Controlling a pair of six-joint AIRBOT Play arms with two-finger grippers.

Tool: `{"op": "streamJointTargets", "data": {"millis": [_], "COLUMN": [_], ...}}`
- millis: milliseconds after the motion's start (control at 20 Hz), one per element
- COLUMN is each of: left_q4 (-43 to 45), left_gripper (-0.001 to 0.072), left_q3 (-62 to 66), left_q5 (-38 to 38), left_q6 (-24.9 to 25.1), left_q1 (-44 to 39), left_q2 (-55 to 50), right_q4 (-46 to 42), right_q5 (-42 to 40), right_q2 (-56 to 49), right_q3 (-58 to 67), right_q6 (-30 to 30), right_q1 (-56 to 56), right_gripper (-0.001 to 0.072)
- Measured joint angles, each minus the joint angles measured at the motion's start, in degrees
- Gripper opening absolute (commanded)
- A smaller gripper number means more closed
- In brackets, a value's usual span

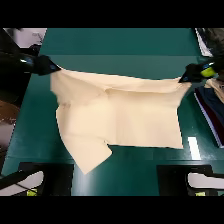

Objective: Fold the shirts.

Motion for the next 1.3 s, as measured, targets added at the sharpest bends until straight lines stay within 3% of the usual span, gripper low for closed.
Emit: {"op": "streamJointTargets", "data": {"millis": [300, 500, 600, 950, 1200, 1250, 1300], "left_q4": [-1.25, -1.75, -1.49, 8.2, 13.46, 13.92, 14.49], "left_gripper": [0.0031, 0.0031, 0.003, 0.0031, 0.0034, 0.0195, 0.0516], "left_q3": [-1.4, -1.18, -1.01, -2.25, -4.92, -5.14, -5.31], "left_q5": [18.71, 23.65, 21.84, 3.39, 1.33, 1.36, 1.36], "left_q6": [3.54, 7.5, 8.94, 9.2, 7.39, 7.26, 6.93], "left_q1": [-1.11, -1.18, -1.14, -1.11, -1.11, -1.11, -1.11], "left_q2": [-11.3, -13.11, -13.46, -13.79, -13.97, -13.97, -13.97], "right_q4": [-0.02, 0.02, -0.39, -1.05, -0.66, -0.63, -0.66], "right_q5": [-18.18, -25.7, -24.9, -14.14, -13.49, -13.44, -13.4], "right_q2": [-9.86, -11.45, -11.67, -10.23, -8.07, -7.91, -7.78], "right_q3": [-1.2, 0.83, 2.19, -3.61, -11.74, -12.72, -13.49], "right_q6": [0.07, 0.11, -0.07, -1.33, -1.49, -1.49, -1.46], "right_q1": [0.0, -0.11, -0.15, -0.17, 0.13, 0.2, 0.24], "right_gripper": [0.0016, 0.0015, 0.0014, 0.0014, 0.0017, 0.0081, 0.0323]}}
